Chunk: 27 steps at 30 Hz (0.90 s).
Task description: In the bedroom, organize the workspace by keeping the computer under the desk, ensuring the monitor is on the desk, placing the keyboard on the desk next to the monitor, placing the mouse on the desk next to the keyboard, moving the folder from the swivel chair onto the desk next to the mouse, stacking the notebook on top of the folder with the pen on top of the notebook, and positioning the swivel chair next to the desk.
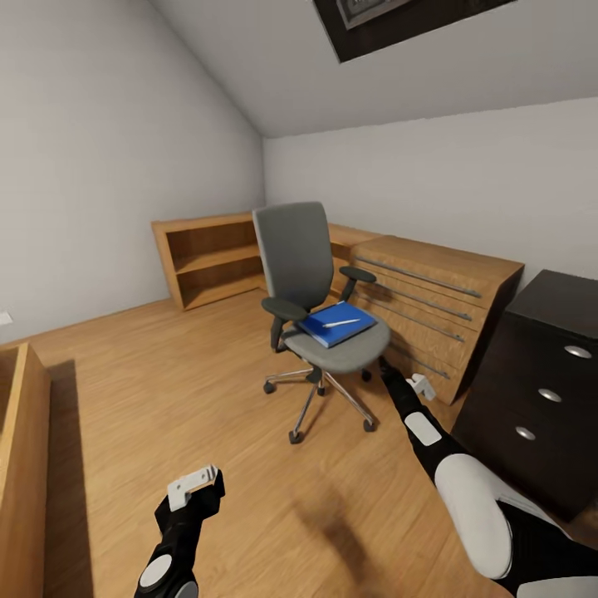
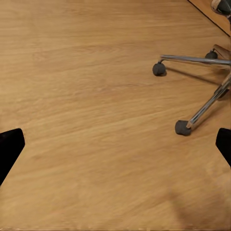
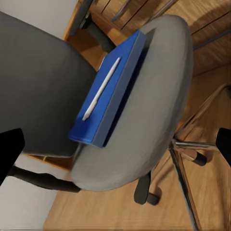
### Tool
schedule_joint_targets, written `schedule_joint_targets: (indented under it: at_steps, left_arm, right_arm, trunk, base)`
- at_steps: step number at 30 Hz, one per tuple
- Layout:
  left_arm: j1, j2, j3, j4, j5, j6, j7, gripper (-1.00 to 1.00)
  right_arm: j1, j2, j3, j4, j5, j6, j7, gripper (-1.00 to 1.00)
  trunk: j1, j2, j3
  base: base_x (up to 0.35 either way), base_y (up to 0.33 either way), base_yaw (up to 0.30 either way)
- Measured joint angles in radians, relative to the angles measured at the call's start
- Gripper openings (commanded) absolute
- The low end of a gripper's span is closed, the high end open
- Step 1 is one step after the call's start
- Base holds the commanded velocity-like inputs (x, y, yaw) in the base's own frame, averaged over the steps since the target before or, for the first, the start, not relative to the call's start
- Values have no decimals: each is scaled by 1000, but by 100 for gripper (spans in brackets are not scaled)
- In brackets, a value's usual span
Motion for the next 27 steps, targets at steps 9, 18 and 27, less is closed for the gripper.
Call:
schedule_joint_targets:
  at_steps: [9, 18, 27]
  left_arm:
    - [0, -64, 0, 120, -3, 3, -6, 100]
    - [0, -87, 1, 282, -7, -3, -7, 100]
    - [0, -90, 0, 358, -7, -10, -5, 100]
  right_arm:
    - [0, 8, -1, 137, 184, -60, -37, 100]
    - [39, 39, 3, 278, 369, -291, -46, 100]
    - [263, 79, 3, 299, 552, -552, -49, 100]
  trunk:
    - [-35, 63, 28]
    - [-69, 126, 56]
    - [-104, 189, 85]
  base:
    - [-6, 0, 0]
    - [0, 0, 0]
    - [0, 0, 0]
